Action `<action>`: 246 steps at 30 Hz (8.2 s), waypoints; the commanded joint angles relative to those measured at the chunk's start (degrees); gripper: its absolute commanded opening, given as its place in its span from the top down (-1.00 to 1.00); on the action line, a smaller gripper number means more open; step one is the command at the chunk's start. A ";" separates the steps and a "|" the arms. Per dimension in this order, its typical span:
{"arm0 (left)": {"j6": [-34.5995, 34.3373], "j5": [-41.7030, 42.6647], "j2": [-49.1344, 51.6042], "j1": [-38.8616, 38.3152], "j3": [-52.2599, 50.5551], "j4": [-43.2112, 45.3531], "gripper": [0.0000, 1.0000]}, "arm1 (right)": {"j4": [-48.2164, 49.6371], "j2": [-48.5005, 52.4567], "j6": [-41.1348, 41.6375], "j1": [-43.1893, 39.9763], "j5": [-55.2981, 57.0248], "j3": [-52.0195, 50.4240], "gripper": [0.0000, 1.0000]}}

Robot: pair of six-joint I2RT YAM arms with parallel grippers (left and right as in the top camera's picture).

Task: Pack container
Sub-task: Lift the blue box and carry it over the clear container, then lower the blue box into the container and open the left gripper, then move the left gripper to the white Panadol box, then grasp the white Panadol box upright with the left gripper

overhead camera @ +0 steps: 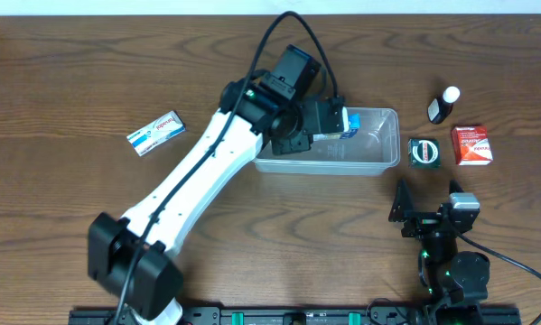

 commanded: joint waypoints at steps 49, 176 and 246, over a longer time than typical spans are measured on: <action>3.56 0.59 13.77 6.99 1.31 9.14 -0.15 | -0.24 -0.17 -0.85 -0.44 0.09 -0.09 -0.99; -89.33 -14.64 -0.28 47.78 -14.47 2.51 -0.96 | -0.24 -0.17 -0.85 -0.44 0.09 -0.09 -0.99; -146.62 -5.97 8.70 46.21 -26.53 28.35 -0.20 | -0.24 -0.17 -0.85 -0.44 0.09 -0.09 -0.98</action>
